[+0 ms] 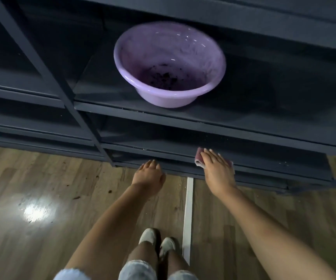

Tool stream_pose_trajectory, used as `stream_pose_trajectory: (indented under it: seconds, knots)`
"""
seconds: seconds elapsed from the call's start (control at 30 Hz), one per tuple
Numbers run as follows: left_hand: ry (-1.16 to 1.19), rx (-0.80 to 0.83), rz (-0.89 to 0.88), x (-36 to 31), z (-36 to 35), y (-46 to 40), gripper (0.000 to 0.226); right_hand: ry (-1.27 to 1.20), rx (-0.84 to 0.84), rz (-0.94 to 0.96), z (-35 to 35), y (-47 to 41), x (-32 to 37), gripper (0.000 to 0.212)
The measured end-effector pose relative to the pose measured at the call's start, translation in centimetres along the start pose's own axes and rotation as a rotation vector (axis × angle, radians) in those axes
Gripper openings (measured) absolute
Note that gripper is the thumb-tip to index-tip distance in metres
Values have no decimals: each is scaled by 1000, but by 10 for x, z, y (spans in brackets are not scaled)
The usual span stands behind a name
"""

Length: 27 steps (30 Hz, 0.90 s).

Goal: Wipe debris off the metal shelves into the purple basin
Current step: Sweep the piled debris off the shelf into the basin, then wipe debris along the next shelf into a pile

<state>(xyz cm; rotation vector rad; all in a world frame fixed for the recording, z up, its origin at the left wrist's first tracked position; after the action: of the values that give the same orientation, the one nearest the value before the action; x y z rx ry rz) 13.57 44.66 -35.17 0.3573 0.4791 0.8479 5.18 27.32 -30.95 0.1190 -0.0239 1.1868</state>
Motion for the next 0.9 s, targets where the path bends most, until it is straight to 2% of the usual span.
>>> stream_pose_trajectory:
  seconds: [0.2,0.27,0.47,0.63,0.73,0.8,0.9]
  knots:
    - [-71,-60,-119,-14,-47,-87,54,18,-69,-90,-85,-40,-56,51]
    - [-102,-87,-158,-23,-64,-124,55,0,-140,-114,-117,-58,-76,52]
    - [-240,-241,-325,-63,-105,-228,58,53,-387,-138,-198,-104,-136,56]
    - [-369,-389,-454,-102,-139,-290,63,57,-439,-163,-254,-124,-174,54]
    - [-408,-407,-515,-109,-160,-313,77,-18,-489,-185,-279,-129,-184,37]
    - [-388,-443,-541,-109,-167,-322,89,-64,-490,-196,-285,-130,-186,46]
    - [-383,-519,-557,-108,-167,-325,81,-101,-535,-194,-282,-130,-185,47]
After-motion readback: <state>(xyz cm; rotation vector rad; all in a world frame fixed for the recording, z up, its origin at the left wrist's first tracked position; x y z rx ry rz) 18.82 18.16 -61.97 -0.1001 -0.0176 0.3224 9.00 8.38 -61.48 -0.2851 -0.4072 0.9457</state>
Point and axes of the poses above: each hand's wrist, its own y-axis away from the middle knuckle, its own z-axis out of the back of the hand, x = y × z, the point moved 4 cm from there along -y, towards the middle knuckle, and after that the axes turned 3 degrees about -z, right-handed, at the moved point
